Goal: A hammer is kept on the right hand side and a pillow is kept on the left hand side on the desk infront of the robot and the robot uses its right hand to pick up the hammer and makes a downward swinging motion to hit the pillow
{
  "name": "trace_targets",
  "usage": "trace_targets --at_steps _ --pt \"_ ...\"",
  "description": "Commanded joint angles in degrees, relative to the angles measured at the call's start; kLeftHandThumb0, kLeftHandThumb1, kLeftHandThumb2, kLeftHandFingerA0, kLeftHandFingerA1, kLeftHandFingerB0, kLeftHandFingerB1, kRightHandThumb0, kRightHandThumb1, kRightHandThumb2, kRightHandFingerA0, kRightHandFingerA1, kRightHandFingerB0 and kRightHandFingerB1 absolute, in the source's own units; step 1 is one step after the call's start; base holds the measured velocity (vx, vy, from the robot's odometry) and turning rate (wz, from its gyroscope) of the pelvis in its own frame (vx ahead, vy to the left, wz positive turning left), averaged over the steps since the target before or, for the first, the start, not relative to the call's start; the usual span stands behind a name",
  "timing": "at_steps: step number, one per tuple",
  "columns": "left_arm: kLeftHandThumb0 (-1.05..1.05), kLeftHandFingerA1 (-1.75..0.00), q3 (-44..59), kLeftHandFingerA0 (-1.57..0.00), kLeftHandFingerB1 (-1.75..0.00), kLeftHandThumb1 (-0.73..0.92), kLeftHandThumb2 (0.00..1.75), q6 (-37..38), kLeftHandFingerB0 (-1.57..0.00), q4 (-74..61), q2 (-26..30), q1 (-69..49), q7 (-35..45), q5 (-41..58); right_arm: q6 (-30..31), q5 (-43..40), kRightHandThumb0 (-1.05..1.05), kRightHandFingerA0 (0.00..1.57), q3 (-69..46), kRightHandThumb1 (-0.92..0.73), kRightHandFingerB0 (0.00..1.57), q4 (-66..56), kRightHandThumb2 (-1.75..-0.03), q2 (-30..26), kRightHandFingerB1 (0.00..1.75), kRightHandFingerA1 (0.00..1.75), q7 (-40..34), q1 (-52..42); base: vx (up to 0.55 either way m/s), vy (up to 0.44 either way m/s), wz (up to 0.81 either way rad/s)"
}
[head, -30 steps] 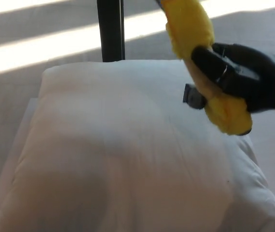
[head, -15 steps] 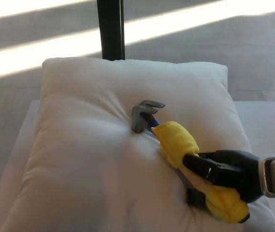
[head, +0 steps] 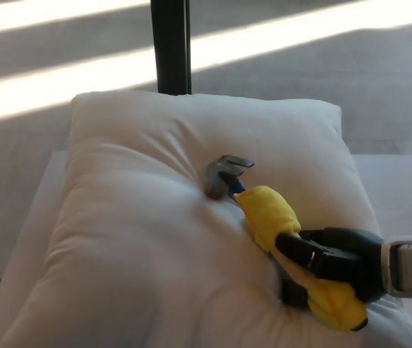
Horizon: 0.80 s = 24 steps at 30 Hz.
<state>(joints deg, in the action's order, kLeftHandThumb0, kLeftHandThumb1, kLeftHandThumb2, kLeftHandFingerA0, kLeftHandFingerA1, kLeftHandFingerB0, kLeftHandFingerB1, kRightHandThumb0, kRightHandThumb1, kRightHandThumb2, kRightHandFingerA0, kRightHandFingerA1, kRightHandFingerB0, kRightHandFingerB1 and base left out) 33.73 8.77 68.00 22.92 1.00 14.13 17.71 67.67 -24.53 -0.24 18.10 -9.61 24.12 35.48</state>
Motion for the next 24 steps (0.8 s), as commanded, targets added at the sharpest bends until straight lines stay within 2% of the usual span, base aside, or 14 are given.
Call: trace_targets --at_steps 1,3,6,7,9,10,11,13,14,17,19,20,22,24 --pt "-0.57 -0.47 0.01 -0.67 -0.46 0.62 0.59 1.55 -0.64 -0.15 1.22 -0.69 0.84 0.70 0.56 7.00 -0.34 1.12 1.37 -0.61 0.82 4.35 -1.15 -1.88 1.57 1.75 -8.14 -3.38 0.00 0.000 0.00" --pt "-0.56 -0.46 -0.32 -0.67 -0.44 0.63 0.59 1.55 -0.61 -0.21 1.29 -0.70 0.06 0.27 0.38 7.00 -0.36 1.11 2.35 -0.50 0.82 2.33 -1.25 -1.92 1.59 1.75 -7.97 -3.59 0.00 0.000 0.00" --pt "-0.55 -0.46 -0.32 -0.66 -0.44 0.63 0.60 1.62 -0.60 -0.24 1.28 -0.80 0.31 0.41 0.71 5.35 -0.36 1.12 2.84 -0.51 0.78 0.68 -1.29 -2.37 1.71 1.75 -5.64 -2.70 0.00 0.000 0.00" --pt "-0.55 -0.46 -0.32 -0.68 -0.45 0.63 0.59 1.39 -0.62 -0.80 1.11 -0.89 -0.23 0.47 3.82 4.16 -0.38 1.11 0.27 -0.62 0.72 -0.14 -1.19 -1.44 1.72 1.75 -7.18 -0.50 0.00 0.000 0.00" --pt "-0.55 -0.47 -0.42 -0.67 -0.44 0.63 0.59 1.27 -0.61 -1.02 1.09 -0.95 -0.38 0.44 5.39 3.15 -0.37 1.10 -1.11 -0.64 0.76 -1.80 -1.16 -1.47 1.68 1.75 -6.94 0.60 0.00 0.000 0.00" --pt "-0.56 -0.46 -0.41 -0.67 -0.44 0.62 0.60 1.34 -0.61 -0.82 1.14 -0.91 -0.30 0.48 6.78 3.15 -0.39 1.09 -2.58 -0.72 0.81 -2.97 -1.04 -0.94 1.61 1.75 -8.16 1.76 0.00 0.000 0.00" --pt "-0.55 -0.45 -0.35 -0.67 -0.44 0.63 0.60 1.29 -0.62 -0.41 1.36 -0.83 -0.24 0.50 6.79 3.09 -0.37 1.10 -2.76 -0.67 0.85 -3.74 -1.10 -0.98 1.63 1.75 -8.10 2.51 0.00 0.000 0.00" --pt "-0.53 -0.46 -0.21 -0.66 -0.44 0.63 0.60 1.24 -0.61 -0.08 1.48 -0.69 -0.07 0.68 7.33 2.38 -0.38 1.10 -3.18 -0.67 0.85 -4.22 -1.09 -1.68 1.61 1.75 -7.00 4.20 0.00 0.000 0.00" --pt "-0.56 -0.47 -0.23 -0.68 -0.45 0.62 0.60 1.36 -0.61 -0.17 1.46 -0.77 0.06 0.68 8.24 2.06 -0.37 1.08 -3.98 -0.69 0.83 -4.59 -1.04 -1.81 1.57 1.75 -7.11 5.30 0.00 0.000 0.00" --pt "-0.57 -0.47 -0.37 -0.70 -0.45 0.61 0.59 1.79 -0.63 -0.39 1.49 -1.07 0.18 0.63 11.90 -0.13 -0.34 1.05 -10.02 -0.67 0.74 -6.86 -1.10 -1.55 1.67 1.75 -7.69 10.23 0.00 0.000 0.00" --pt "-0.58 -0.46 -0.34 -0.67 -0.44 0.60 0.59 1.70 -0.61 -0.08 1.63 -1.03 0.07 0.70 14.17 -1.26 -0.34 1.03 -13.26 -0.64 0.79 -7.70 -1.13 -1.90 1.67 1.75 -7.45 13.92 0.00 0.000 0.00" --pt "-0.58 -0.46 -0.42 -0.66 -0.44 0.61 0.59 1.54 -0.60 -0.11 1.67 -1.04 0.07 0.72 15.82 -2.03 -0.34 1.02 -15.39 -0.65 0.71 -8.07 -1.12 -2.39 1.69 1.75 -7.14 16.32 0.00 0.000 0.00" --pt "-0.58 -0.46 -0.49 -0.66 -0.44 0.61 0.59 1.49 -0.60 -0.08 1.62 -1.10 0.05 0.76 16.89 -1.96 -0.34 1.02 -16.54 -0.65 0.71 -8.17 -1.12 -2.31 1.69 1.75 -7.11 17.45 0.00 0.000 0.00" --pt "-0.56 -0.46 -0.42 -0.66 -0.45 0.62 0.59 1.53 -0.61 -0.29 1.52 -1.17 0.21 0.94 20.19 -3.31 -0.30 1.06 -23.61 -0.62 0.86 -8.58 -1.11 -2.28 1.40 1.75 -7.44 22.38 0.00 0.000 0.00"
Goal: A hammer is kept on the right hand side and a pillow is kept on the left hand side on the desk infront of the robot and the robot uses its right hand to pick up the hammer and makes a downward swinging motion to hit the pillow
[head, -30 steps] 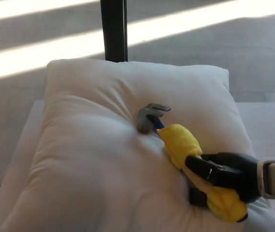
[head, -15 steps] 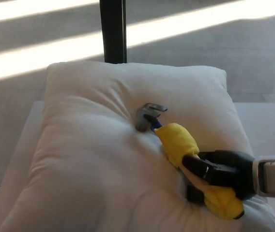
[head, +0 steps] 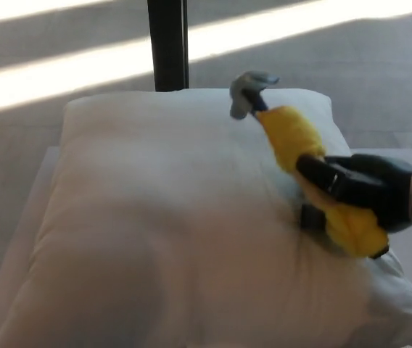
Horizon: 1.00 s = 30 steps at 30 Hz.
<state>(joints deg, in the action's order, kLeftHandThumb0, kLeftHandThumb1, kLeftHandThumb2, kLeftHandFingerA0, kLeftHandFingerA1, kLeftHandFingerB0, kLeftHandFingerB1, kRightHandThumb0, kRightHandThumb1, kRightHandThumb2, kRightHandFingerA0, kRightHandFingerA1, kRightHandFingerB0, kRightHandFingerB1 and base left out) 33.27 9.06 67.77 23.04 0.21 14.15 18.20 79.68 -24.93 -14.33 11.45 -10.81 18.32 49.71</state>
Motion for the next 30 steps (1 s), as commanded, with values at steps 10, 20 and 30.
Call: trace_targets --at_steps 10,20,30 --pt "-0.54 -0.46 0.49 -0.67 -0.44 0.63 0.59 0.89 -0.59 0.96 1.60 -0.17 0.31 0.95 10.78 -2.19 -0.30 1.03 -23.73 -0.73 0.60 -3.88 -1.05 -3.16 1.75 1.75 -3.10 15.43 0.00 0.000 0.00" --pt "-0.53 -0.46 0.45 -0.66 -0.44 0.64 0.59 0.64 -0.59 0.85 1.57 -0.21 -0.24 0.99 0.22 2.74 -0.29 1.03 -22.15 -0.60 0.67 -4.15 -1.18 -9.90 1.64 1.75 -5.80 8.03 0.00 0.000 0.00" --pt "-0.54 -0.47 0.48 -0.66 -0.45 0.63 0.60 0.89 -0.62 0.42 1.75 -0.22 0.35 1.05 -38.57 25.07 -0.12 0.96 0.86 -0.50 0.78 -2.25 -1.13 -20.62 1.61 1.75 -9.24 -15.99 0.00 0.000 0.00"
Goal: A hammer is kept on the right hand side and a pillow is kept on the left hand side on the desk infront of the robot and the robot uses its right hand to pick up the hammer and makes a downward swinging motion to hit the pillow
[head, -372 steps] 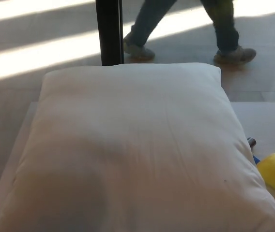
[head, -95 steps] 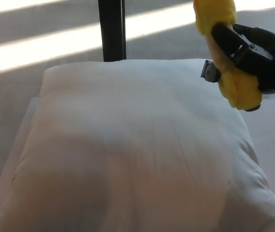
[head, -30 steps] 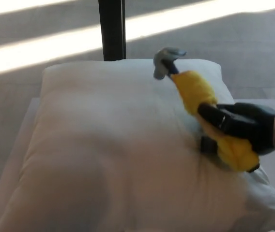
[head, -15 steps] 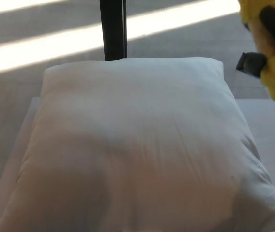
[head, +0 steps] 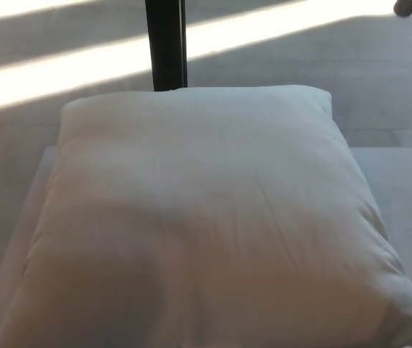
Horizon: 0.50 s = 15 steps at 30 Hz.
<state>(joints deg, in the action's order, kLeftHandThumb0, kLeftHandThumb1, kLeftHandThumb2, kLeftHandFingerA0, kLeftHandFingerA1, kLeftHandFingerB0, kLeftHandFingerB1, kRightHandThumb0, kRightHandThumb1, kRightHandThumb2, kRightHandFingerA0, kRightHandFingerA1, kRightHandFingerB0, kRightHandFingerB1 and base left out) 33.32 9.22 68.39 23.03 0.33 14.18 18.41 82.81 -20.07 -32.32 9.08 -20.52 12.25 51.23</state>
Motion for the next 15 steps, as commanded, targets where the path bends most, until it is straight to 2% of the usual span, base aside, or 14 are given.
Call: trace_targets --at_steps 1,2,6,8,10,12,14,15 --pt "-0.54 -0.47 0.50 -0.67 -0.45 0.63 0.59 0.75 -0.62 -0.29 1.85 -0.29 0.34 0.89 -46.68 23.59 -0.23 1.22 22.61 -0.49 1.02 1.75 -1.16 -12.78 1.28 1.42 -3.94 -19.00 0.00 0.000 0.00" --pt "-0.54 -0.47 0.47 -0.68 -0.46 0.63 0.59 0.67 -0.63 -0.46 1.79 -0.29 0.22 0.88 -48.17 25.18 -0.17 0.91 24.03 -0.51 0.79 2.44 -1.07 -13.49 1.52 1.75 -5.25 -19.73 0.00 0.000 0.00" --pt "-0.55 -0.47 0.25 -0.68 -0.45 0.63 0.60 0.49 -0.61 -0.62 1.90 -0.26 0.19 0.64 -53.70 28.59 -0.17 0.93 26.91 -0.48 0.81 5.11 -1.12 -15.14 1.53 1.75 -8.06 -21.74 0.00 0.000 0.00" --pt "-0.56 -0.46 0.29 -0.67 -0.44 0.63 0.59 0.84 -0.59 -0.70 1.78 -0.32 0.22 0.66 -55.35 30.62 -0.16 0.90 28.71 -0.53 0.78 6.26 -1.03 -16.78 1.48 1.75 -9.72 -23.06 0.00 0.000 0.00" --pt "-0.56 -0.46 0.29 -0.68 -0.44 0.63 0.60 0.72 -0.60 -0.31 1.91 -0.11 0.07 0.60 -55.63 31.00 -0.15 0.89 28.91 -0.54 0.78 6.27 -1.02 -17.33 1.46 1.74 -10.38 -23.74 0.00 0.000 0.00" --pt "-0.56 -0.47 0.71 -0.67 -0.45 0.63 0.60 0.57 -0.60 -1.20 1.51 -1.02 0.09 1.12 -56.66 31.05 -0.10 0.91 28.93 -0.56 0.79 7.50 -1.06 -17.29 1.35 1.69 -11.15 -23.90 0.00 0.000 0.00" --pt "-0.54 -0.46 0.84 -0.66 -0.44 0.64 0.60 0.61 -0.59 -0.16 1.87 -0.76 0.59 1.17 -55.93 31.61 -0.14 0.95 29.12 -0.54 0.77 7.87 -1.06 -17.41 1.36 1.70 -12.84 -23.90 0.00 0.000 0.00" --pt "-0.54 -0.47 0.85 -0.65 -0.44 0.65 0.60 0.97 -0.58 0.22 1.97 -0.73 1.06 1.15 -54.93 32.64 -0.14 0.85 29.94 -0.64 0.76 9.32 -0.87 -17.92 1.31 1.67 -14.56 -23.53 0.00 0.000 0.00"
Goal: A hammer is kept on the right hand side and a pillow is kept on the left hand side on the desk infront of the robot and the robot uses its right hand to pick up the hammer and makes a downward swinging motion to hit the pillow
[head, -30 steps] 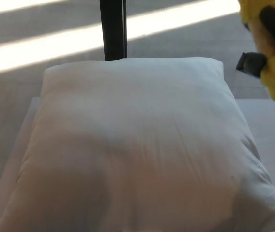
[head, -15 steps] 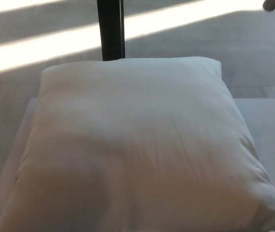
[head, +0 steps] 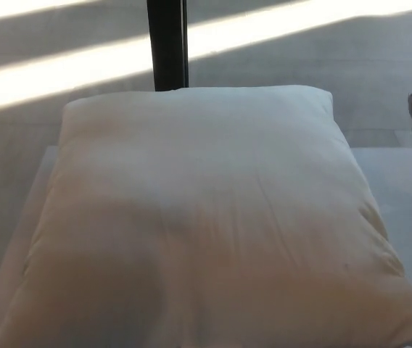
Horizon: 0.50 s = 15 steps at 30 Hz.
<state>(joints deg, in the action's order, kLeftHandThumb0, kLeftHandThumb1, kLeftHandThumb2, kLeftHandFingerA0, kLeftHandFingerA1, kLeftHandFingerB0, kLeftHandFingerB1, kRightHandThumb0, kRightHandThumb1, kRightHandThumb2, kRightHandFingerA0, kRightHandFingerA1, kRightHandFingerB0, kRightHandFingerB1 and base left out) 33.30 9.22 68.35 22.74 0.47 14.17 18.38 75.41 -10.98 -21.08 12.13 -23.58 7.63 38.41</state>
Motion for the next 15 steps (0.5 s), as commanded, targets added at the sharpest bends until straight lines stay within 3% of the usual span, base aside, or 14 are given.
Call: trace_targets --at_steps 1,2,8,10,11,13,14,15 --pt "-0.54 -0.46 0.77 -0.64 -0.44 0.65 0.60 1.02 -0.58 0.34 2.42 -0.88 1.28 1.06 -47.25 23.90 -0.13 0.90 18.80 -0.62 0.80 6.78 -0.91 -15.22 1.28 1.66 -10.83 -10.77 0.00 0.000 0.00" --pt "-0.56 -0.47 0.76 -0.67 -0.45 0.63 0.59 0.78 -0.62 -0.13 2.36 -0.96 1.01 1.09 -48.27 24.14 -0.10 0.83 18.78 -0.69 0.76 7.77 -0.79 -15.64 1.27 1.66 -11.39 -11.09 0.00 0.000 0.00" --pt "-0.56 -0.47 0.95 -0.68 -0.45 0.63 0.59 0.62 -0.62 -1.29 2.10 -1.21 0.20 1.31 -52.48 27.19 -0.18 0.92 21.70 -0.65 0.78 13.22 -0.82 -17.58 1.43 1.72 -16.30 -11.77 0.00 0.000 0.00" --pt "-0.55 -0.47 0.98 -0.66 -0.45 0.63 0.59 0.68 -0.61 -0.39 2.48 -0.82 0.31 1.23 -53.77 30.00 -0.24 0.94 25.39 -0.63 0.84 15.07 -0.86 -18.65 1.29 1.65 -18.56 -12.75 0.00 0.000 0.00" --pt "-0.56 -0.47 0.89 -0.66 -0.45 0.64 0.59 0.78 -0.62 -0.57 2.46 -0.89 0.49 1.18 -54.61 31.47 -0.28 0.95 27.38 -0.66 0.85 15.75 -0.76 -19.02 0.99 1.58 -19.93 -13.63 0.00 0.000 0.00" --pt "-0.56 -0.47 0.68 -0.66 -0.45 0.64 0.59 0.99 -0.62 -0.81 2.44 -0.99 0.49 0.95 -55.86 32.60 -0.28 0.95 29.06 -0.66 0.85 16.47 -0.76 -19.24 0.99 1.58 -21.22 -14.47 0.00 0.000 0.00" --pt "-0.56 -0.47 0.60 -0.66 -0.45 0.63 0.59 0.99 -0.61 -0.61 2.54 -0.87 0.44 0.84 -57.53 32.53 -0.32 1.18 29.34 -0.55 0.87 16.77 -1.03 -19.00 1.03 1.29 -21.82 -15.38 0.00 0.000 0.00" --pt "-0.56 -0.47 0.66 -0.69 -0.46 0.62 0.59 0.82 -0.64 -0.35 2.55 -0.72 0.10 0.86 -59.01 33.01 -0.29 0.99 30.60 -0.66 0.87 16.97 -0.81 -18.34 1.17 1.60 -22.75 -16.90 0.00 0.000 0.00"
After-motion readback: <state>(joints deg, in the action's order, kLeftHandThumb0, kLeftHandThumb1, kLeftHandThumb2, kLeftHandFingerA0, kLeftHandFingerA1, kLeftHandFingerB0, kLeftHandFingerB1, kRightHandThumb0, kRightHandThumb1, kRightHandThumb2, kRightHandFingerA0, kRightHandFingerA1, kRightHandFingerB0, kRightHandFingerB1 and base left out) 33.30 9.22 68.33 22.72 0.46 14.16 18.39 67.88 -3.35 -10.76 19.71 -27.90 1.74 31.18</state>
